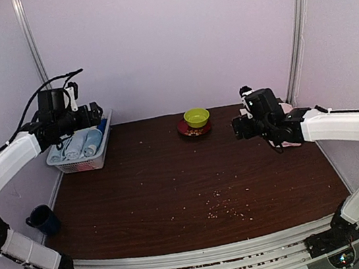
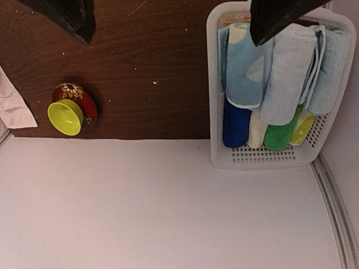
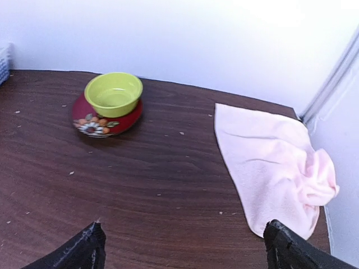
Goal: Roll the towels
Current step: Adjust the towel in the storage box, then move the towel to the center of the board.
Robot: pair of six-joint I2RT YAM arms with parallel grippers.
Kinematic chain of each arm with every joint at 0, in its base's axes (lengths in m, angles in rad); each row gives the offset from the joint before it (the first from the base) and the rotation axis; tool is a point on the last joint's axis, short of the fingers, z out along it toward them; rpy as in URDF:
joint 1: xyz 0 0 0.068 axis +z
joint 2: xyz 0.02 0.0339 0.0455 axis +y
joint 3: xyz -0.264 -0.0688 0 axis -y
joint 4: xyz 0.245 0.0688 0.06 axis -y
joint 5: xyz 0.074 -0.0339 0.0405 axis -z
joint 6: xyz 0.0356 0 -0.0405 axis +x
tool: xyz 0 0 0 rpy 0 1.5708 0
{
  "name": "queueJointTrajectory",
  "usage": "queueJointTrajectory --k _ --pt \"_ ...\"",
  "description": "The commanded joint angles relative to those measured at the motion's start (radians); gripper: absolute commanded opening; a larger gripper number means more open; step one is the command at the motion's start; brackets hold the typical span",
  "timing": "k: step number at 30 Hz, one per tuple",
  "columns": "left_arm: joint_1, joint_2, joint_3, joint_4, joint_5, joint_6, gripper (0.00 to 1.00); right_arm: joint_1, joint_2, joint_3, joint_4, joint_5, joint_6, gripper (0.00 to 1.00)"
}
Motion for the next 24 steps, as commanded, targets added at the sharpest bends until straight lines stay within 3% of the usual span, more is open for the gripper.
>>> queueJointTrajectory --k 1,7,14,24 --pt "0.009 -0.153 -0.226 0.11 0.047 -0.074 0.98 -0.141 0.117 0.12 -0.079 0.032 0.106 0.96" --pt "-0.016 -0.213 -0.515 0.35 0.205 -0.202 0.98 -0.283 0.287 0.234 -0.189 -0.059 0.087 0.89" --pt "-0.222 -0.222 -0.557 0.363 0.0 -0.176 0.98 -0.362 0.552 0.468 -0.302 -0.122 0.101 0.85" --pt "-0.418 -0.175 -0.691 0.578 -0.09 -0.104 0.98 -0.436 0.734 0.622 -0.349 -0.249 0.162 0.79"
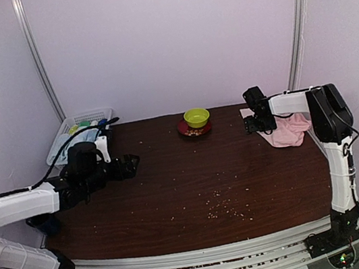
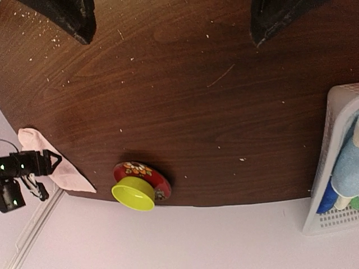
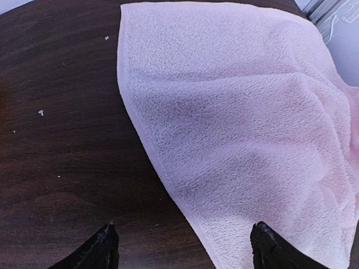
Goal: Roll the towels
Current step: Move the towel to the center of the board.
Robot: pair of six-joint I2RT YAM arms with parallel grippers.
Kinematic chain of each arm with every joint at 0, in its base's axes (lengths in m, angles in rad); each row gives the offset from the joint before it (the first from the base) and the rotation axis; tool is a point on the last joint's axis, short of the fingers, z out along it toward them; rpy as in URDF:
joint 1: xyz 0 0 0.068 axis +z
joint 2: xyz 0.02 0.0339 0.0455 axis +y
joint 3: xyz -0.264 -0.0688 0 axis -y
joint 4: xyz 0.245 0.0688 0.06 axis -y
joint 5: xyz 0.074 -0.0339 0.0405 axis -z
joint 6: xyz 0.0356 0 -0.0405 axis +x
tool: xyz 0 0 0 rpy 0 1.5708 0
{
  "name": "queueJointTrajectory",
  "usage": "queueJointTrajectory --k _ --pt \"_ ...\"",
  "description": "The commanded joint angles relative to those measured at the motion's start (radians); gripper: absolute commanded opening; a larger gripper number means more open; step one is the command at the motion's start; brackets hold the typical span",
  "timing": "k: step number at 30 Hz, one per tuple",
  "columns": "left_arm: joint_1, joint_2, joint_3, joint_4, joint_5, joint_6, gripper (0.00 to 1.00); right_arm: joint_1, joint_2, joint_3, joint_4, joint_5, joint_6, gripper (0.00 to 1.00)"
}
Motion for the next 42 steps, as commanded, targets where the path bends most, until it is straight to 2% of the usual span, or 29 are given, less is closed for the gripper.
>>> queueJointTrajectory --k 1,3,10,13,15,18,21,25,32,42 --pt "-0.076 0.04 -0.062 0.174 -0.051 0.06 0.98 -0.046 0.038 0.046 -0.038 -0.101 0.047 0.77" --pt "-0.096 0.065 -0.071 0.21 -0.04 0.081 0.98 -0.06 0.052 0.047 -0.035 -0.14 0.053 0.74" --pt "-0.117 0.087 -0.107 0.308 0.056 0.105 0.98 -0.085 0.09 0.048 -0.024 -0.15 0.072 0.73" --pt "-0.119 0.088 -0.108 0.315 0.07 0.109 0.98 -0.087 0.129 0.082 -0.041 -0.174 0.071 0.68" --pt "-0.118 0.084 -0.114 0.329 0.075 0.11 0.98 -0.087 0.157 0.102 -0.044 -0.209 0.067 0.59" --pt "-0.118 0.079 -0.119 0.335 0.077 0.116 0.98 -0.085 0.182 0.118 -0.06 -0.264 0.062 0.33" --pt "-0.118 0.075 -0.122 0.338 0.07 0.129 0.98 -0.06 0.167 0.092 -0.051 -0.286 0.045 0.12" --pt "-0.118 0.071 -0.134 0.352 0.057 0.143 0.98 0.021 0.09 0.025 -0.041 -0.255 0.0 0.01" --pt "-0.118 0.05 -0.144 0.356 0.024 0.178 0.98 0.287 -0.102 -0.094 -0.052 -0.261 -0.111 0.0" --pt "-0.118 -0.04 -0.191 0.346 -0.127 0.166 0.98 0.645 -0.148 -0.115 -0.172 -0.319 -0.272 0.0"
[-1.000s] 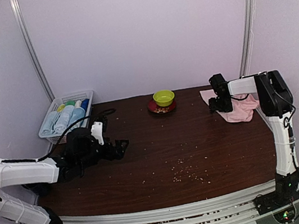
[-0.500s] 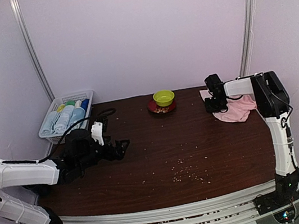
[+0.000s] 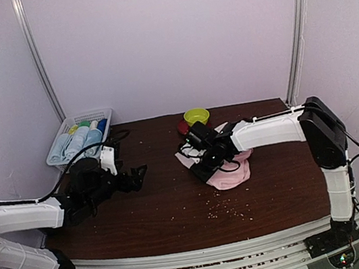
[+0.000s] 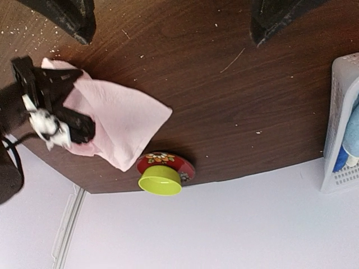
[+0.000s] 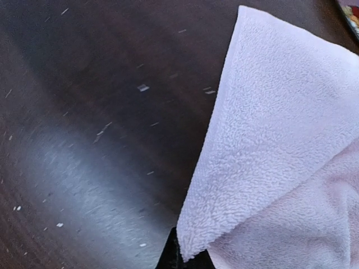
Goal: Roll the towels
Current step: Move the towel to the center of the board, then flatten out the towel at the center of the board.
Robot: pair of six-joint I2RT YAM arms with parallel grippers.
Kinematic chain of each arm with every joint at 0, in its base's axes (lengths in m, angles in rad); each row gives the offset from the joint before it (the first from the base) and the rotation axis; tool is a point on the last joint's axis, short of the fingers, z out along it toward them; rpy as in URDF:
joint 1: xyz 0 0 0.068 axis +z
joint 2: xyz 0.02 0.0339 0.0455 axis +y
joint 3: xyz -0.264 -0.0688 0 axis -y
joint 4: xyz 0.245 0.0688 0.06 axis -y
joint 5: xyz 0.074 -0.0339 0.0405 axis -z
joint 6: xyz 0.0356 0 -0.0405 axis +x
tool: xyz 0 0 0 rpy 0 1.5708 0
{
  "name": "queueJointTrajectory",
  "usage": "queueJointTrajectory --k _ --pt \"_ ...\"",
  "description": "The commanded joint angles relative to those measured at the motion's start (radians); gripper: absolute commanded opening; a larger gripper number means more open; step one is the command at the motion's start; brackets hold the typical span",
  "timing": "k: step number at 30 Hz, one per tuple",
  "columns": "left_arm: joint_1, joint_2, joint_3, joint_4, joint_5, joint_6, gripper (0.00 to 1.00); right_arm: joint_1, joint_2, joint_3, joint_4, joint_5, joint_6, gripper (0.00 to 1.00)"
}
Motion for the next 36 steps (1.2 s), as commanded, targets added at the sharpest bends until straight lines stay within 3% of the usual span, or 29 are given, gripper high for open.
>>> queueJointTrajectory --k 1,11,17,22,30,36 --pt "-0.005 -0.023 -0.013 0.047 -0.074 0.006 0.98 0.088 -0.051 -0.033 -0.1 -0.037 -0.103 0.0" --pt "-0.006 0.095 0.019 0.1 0.099 0.109 0.98 0.076 -0.16 -0.046 -0.076 0.029 -0.05 0.0" --pt "-0.009 0.154 -0.036 0.262 0.167 0.336 0.98 0.036 -0.222 -0.012 -0.087 -0.009 -0.05 0.02" --pt "-0.026 0.213 -0.122 0.495 0.193 0.554 0.98 -0.005 -0.254 -0.021 -0.103 -0.019 -0.06 0.03" --pt "-0.094 0.448 0.097 0.322 0.126 0.702 0.98 -0.06 -0.296 -0.068 -0.075 -0.061 -0.059 0.02" --pt "-0.121 0.595 0.182 0.365 0.069 0.746 0.97 -0.079 -0.325 -0.086 -0.073 -0.068 -0.07 0.03"
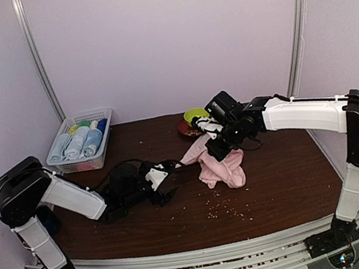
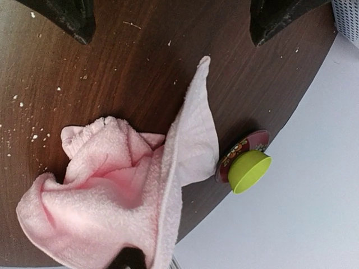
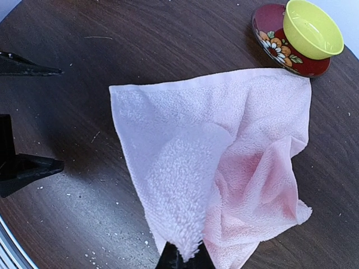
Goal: Roll the towels
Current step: Flatten out the towel at the center of the board.
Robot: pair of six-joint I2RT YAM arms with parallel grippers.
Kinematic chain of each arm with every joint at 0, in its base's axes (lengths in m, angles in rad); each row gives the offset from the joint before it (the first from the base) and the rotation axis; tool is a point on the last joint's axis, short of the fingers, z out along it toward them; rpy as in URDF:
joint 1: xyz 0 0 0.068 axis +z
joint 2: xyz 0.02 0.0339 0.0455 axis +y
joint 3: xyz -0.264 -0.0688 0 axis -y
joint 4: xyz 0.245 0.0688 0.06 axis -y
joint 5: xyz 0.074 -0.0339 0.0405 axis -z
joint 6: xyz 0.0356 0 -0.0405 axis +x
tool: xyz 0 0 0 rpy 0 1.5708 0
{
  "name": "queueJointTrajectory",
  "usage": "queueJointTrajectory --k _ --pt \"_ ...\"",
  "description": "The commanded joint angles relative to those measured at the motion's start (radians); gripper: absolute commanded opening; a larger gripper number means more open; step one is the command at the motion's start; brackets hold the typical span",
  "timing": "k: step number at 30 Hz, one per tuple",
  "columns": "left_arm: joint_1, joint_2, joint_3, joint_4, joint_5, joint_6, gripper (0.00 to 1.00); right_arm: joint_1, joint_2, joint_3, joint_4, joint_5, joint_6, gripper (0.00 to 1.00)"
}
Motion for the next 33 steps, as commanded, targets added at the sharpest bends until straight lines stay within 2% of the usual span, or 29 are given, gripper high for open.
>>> queueJointTrajectory --k 1,8,11,13,16,26,28,33 --pt "-0.018 0.102 0.07 0.041 -0.075 0.086 0.97 -0.013 -0.057 -0.022 0.011 -0.013 -0.006 0.03" --pt "-0.021 0.195 0.131 0.076 -0.128 0.147 0.89 -0.024 -0.086 -0.037 0.02 -0.014 -0.009 0.03" --pt "-0.021 0.222 0.161 0.086 -0.164 0.169 0.88 -0.026 -0.09 -0.038 0.021 -0.017 -0.009 0.03" --pt "-0.021 0.241 0.202 0.033 -0.172 0.162 0.86 -0.027 -0.09 -0.04 0.022 -0.017 -0.009 0.03" --pt "-0.021 0.261 0.228 0.006 -0.131 0.161 0.82 -0.027 -0.092 -0.047 0.026 -0.014 -0.007 0.03" --pt "-0.041 0.299 0.267 -0.009 -0.072 0.155 0.81 -0.03 -0.092 -0.052 0.036 -0.007 -0.002 0.03" --pt "-0.042 0.31 0.282 -0.025 -0.074 0.156 0.76 -0.03 -0.09 -0.054 0.037 -0.008 -0.002 0.03" --pt "-0.043 0.32 0.296 -0.037 -0.077 0.152 0.56 -0.031 -0.092 -0.058 0.034 -0.005 -0.003 0.03"
